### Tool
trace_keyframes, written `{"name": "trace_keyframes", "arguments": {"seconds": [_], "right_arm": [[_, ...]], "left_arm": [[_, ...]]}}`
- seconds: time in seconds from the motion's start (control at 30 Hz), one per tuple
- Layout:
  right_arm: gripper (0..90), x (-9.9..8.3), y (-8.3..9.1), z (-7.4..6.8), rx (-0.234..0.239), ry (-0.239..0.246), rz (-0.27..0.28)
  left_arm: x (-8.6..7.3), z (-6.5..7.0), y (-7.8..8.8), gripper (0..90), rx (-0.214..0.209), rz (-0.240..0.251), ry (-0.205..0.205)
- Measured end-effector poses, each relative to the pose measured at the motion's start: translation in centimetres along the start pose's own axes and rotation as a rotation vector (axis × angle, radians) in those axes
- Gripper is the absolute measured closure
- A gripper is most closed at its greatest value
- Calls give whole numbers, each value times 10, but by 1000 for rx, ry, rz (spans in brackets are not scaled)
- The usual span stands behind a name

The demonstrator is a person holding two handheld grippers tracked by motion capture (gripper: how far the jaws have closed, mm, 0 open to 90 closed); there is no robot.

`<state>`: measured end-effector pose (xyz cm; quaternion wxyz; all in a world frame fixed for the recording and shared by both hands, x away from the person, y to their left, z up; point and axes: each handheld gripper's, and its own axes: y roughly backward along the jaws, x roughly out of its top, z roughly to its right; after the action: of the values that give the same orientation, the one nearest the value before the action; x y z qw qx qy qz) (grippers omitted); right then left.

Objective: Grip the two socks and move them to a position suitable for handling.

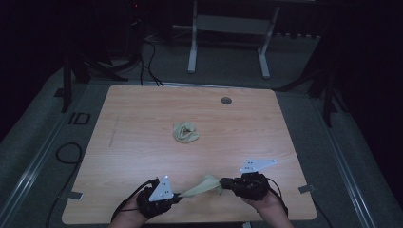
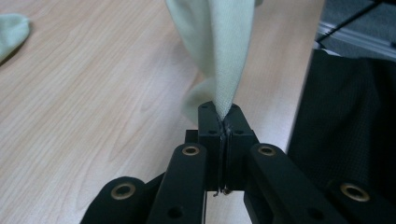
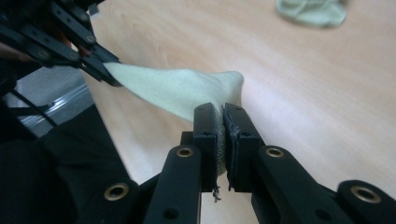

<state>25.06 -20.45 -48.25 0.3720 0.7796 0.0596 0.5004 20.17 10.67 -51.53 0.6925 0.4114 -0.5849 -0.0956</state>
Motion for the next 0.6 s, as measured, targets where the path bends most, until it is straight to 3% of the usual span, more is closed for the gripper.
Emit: {"name": "trace_keyframes", "arguments": {"seconds": [0.03, 0.07, 0.2, 0.23, 0.43, 0.5, 0.6], "right_arm": [[839, -7, -2, 1, 13, -7, -29], [838, -10, -2, 1, 24, -7, -41], [838, -16, -2, -1, 61, -22, -61], [806, -19, -2, -1, 49, -9, -66], [639, -21, -11, 14, 9, -72, -53], [584, -22, -15, 17, 0, -89, -63], [513, -24, -20, 18, 38, -94, -62]], "left_arm": [[3, 4, -1, 880, -50, -43, -12], [4, 4, -1, 880, -85, -54, -12], [5, 5, 0, 880, -106, -48, -10], [6, 1, 0, 880, -124, -46, 25], [6, -7, -11, 882, -98, -78, 84], [4, -14, -14, 881, -75, -86, 130], [4, -19, -14, 881, -62, -91, 146]]}}
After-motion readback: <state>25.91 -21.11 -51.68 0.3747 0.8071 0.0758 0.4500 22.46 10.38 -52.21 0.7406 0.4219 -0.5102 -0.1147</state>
